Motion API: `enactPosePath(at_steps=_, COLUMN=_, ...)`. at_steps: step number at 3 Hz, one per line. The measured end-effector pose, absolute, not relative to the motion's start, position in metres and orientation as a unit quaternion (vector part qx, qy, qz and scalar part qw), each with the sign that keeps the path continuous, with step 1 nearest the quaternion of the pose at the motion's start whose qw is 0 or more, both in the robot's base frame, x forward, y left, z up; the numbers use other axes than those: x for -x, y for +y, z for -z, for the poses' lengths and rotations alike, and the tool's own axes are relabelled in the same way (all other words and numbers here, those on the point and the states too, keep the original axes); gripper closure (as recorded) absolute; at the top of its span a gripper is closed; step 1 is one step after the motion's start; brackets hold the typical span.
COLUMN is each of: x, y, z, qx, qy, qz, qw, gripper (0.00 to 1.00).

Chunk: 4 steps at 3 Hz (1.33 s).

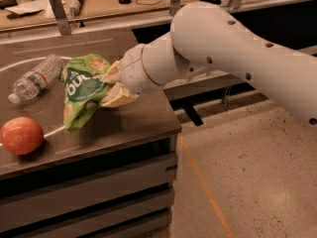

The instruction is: Move green rice chip bag near apple

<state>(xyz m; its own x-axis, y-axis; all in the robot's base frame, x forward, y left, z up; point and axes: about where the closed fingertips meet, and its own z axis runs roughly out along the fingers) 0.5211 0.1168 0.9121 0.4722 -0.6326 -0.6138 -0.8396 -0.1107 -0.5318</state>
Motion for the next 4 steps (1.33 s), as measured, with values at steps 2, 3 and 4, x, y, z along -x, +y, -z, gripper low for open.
enactPosePath(at_steps=2, x=-0.508, y=0.144, z=-0.887, qx=0.746, qy=0.488, qz=-0.138, qw=0.431, gripper=1.00)
enactPosePath(at_steps=3, x=-0.504, y=0.151, z=-0.880, qx=0.750, qy=0.486, qz=-0.141, qw=0.427, gripper=1.00)
enactPosePath(at_steps=4, x=-0.503, y=0.155, z=-0.872, qx=0.749, qy=0.486, qz=-0.146, qw=0.425, gripper=0.98)
